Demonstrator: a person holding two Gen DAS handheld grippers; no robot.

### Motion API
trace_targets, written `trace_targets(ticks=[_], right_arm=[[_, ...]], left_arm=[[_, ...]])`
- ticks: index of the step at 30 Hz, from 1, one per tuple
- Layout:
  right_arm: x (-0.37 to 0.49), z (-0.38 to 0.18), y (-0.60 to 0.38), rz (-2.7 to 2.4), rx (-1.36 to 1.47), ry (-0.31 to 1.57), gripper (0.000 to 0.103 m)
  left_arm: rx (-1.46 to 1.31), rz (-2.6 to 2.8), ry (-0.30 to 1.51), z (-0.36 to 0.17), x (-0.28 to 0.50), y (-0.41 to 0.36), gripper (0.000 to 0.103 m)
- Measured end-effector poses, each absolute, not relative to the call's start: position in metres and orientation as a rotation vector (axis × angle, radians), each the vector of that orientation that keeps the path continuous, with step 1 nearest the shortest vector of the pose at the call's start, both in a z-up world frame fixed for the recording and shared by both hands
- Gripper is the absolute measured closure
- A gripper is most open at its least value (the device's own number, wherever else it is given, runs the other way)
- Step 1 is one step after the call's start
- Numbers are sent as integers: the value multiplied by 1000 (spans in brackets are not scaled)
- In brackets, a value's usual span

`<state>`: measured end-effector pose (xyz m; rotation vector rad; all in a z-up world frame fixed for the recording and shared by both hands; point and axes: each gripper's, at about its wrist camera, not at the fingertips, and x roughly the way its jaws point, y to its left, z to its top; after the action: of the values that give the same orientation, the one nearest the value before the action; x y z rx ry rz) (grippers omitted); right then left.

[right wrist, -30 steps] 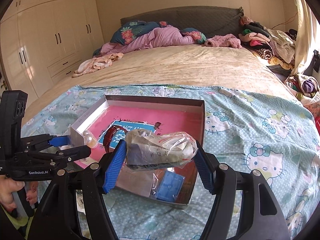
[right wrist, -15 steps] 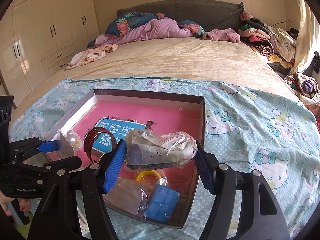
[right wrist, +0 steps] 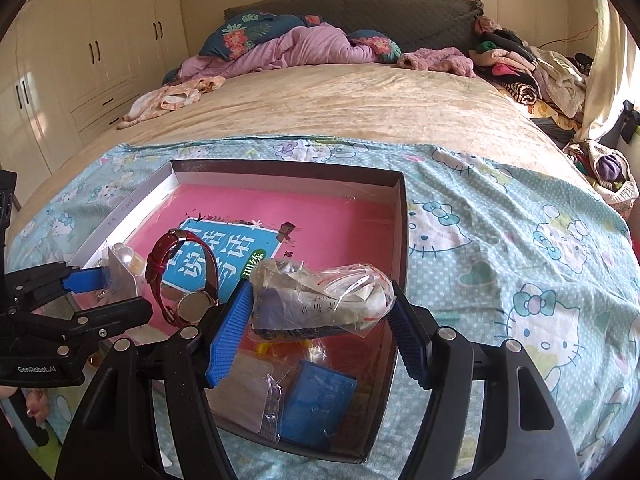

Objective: Organize jewelry
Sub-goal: 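Open the right tool to drop the bag while the left tool releases the card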

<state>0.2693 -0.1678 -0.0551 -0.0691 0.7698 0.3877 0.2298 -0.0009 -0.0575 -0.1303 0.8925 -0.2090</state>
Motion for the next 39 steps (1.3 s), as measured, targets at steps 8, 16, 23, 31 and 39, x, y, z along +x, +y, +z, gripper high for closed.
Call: trace_targets(ticks=[8, 16, 23, 31, 39], right_arm=[[269, -58, -167, 383, -70, 782, 38], [269, -60, -166, 384, -66, 786, 37], [267, -61, -166, 392, -60, 798, 36], [262, -61, -169, 390, -45, 800, 32], [254, -51, -171, 390, -47, 767, 22]], left_arm=[[-130, -211, 896, -60, 232, 0, 43], [-131, -212, 899, -61, 231, 1, 43], [-128, -212, 906, -61, 230, 0, 43], [-127, -209, 913, -62, 229, -2, 42], [-127, -208, 916, -61, 227, -2, 41]])
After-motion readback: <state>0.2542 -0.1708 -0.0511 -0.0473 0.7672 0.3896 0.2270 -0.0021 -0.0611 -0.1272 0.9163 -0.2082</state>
